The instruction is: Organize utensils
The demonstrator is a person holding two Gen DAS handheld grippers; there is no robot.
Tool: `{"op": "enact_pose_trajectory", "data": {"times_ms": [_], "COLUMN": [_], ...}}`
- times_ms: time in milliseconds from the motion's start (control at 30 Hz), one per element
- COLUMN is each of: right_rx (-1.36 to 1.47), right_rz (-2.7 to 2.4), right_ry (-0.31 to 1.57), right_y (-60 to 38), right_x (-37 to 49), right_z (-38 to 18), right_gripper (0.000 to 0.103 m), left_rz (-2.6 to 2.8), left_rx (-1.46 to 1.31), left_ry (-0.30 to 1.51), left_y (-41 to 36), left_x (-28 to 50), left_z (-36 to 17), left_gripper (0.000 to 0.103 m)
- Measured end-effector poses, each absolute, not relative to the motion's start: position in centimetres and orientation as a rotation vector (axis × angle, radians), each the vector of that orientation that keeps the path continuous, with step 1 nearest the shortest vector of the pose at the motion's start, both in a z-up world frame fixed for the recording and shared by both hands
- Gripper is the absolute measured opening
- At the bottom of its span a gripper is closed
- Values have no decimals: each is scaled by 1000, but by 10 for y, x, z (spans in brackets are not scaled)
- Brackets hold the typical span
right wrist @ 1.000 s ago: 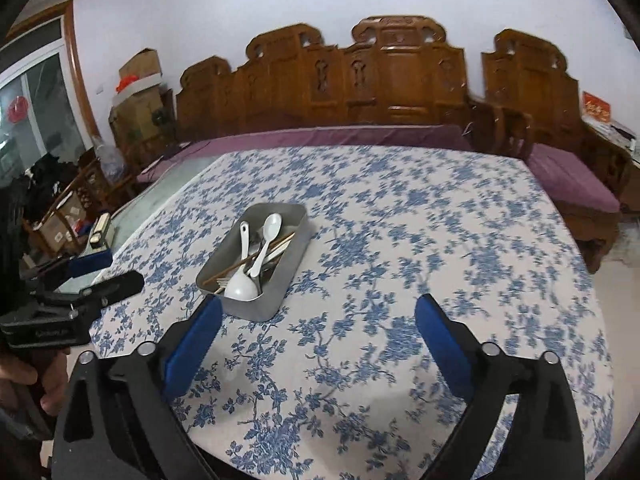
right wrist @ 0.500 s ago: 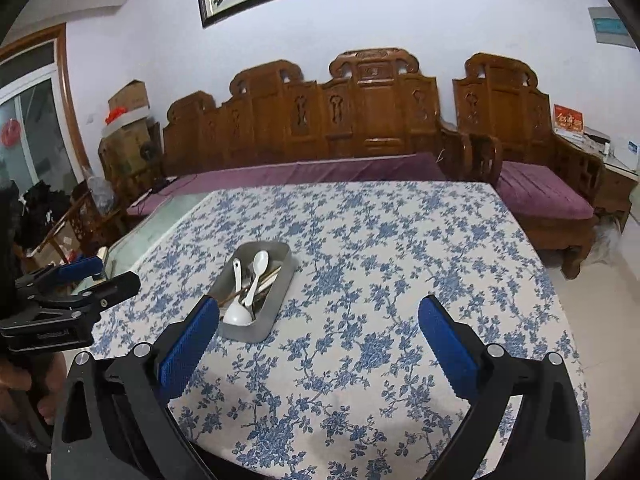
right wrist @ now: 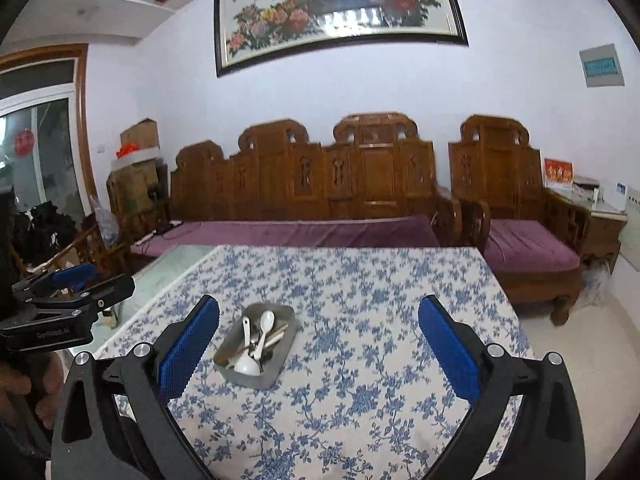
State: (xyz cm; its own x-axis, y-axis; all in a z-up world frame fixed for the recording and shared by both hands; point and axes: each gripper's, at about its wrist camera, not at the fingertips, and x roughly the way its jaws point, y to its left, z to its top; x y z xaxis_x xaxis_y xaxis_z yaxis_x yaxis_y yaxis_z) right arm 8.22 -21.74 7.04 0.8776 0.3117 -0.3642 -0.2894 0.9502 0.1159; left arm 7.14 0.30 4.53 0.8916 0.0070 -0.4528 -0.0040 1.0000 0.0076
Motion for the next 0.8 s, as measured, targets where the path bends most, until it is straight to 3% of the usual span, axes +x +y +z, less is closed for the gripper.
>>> {"op": "enact_pose_trajectory", "data": {"times_ms": [800], "right_rx": [49], "right_rz": [292], "right_ry": [345], "right_y": [-217], "right_x": [68], "right_z": [86], "right_gripper": [100], "left_rz": [7], "left_rx": [5], "left_ry": [405], "left_y": [1], "left_x": [50], "left_z": [63], "left_gripper": [95]}}
